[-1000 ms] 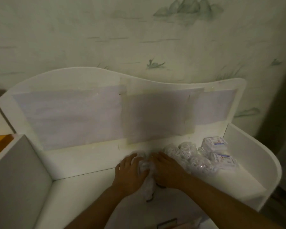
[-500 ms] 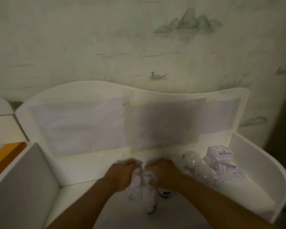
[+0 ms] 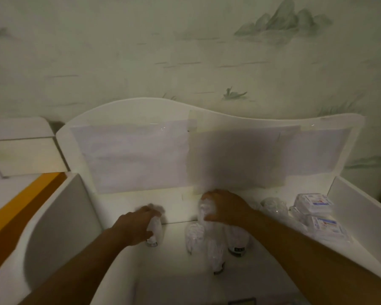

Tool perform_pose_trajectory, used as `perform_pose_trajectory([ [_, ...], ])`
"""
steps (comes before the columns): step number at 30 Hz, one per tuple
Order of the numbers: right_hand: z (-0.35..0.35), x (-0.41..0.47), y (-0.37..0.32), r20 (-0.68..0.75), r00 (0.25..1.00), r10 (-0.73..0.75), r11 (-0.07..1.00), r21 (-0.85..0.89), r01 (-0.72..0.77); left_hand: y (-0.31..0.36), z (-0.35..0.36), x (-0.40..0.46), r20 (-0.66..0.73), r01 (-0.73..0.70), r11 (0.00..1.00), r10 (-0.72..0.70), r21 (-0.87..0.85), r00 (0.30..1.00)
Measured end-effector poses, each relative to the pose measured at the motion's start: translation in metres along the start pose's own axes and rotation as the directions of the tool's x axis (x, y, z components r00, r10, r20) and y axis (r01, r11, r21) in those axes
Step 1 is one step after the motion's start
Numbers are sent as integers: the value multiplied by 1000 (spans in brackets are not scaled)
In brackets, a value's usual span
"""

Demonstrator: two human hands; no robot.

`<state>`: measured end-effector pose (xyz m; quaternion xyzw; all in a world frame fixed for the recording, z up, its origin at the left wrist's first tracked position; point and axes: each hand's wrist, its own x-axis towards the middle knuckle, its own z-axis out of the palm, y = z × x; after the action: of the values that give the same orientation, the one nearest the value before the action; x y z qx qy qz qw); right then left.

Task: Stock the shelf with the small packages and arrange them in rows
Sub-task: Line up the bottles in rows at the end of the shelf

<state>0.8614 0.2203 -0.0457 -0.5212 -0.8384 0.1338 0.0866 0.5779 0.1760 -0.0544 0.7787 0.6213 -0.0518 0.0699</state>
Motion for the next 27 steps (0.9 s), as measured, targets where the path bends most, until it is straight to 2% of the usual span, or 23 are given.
perform_pose_trajectory([
  [6,5,21,-51,-95,991,-97,988,108,108,-37,-3,-20,-17,102,994,-103,-24,995],
  [9,23,27,-79,-58,991,-121,977,168,129,-51,0,-26,-41,124,991,-126,-43,991],
  [12,42,28,-100,42,993,-107,967,236,94,-63,6,-29,-40,113,993,-114,-28,993],
  [16,59,34,-112,61,994,-95,984,155,85,-76,8,-28,-70,87,996,-89,-31,994],
  [20,71,42,-115,37,996,-85,992,100,81,-78,10,-22,-104,64,997,-59,38,993],
  [24,75,49,-113,4,994,-109,993,44,109,-81,12,-16,-125,19,999,-24,-44,992],
  [27,75,56,-113,6,994,-109,993,55,108,-82,11,-12,-162,-11,999,6,-32,987],
])
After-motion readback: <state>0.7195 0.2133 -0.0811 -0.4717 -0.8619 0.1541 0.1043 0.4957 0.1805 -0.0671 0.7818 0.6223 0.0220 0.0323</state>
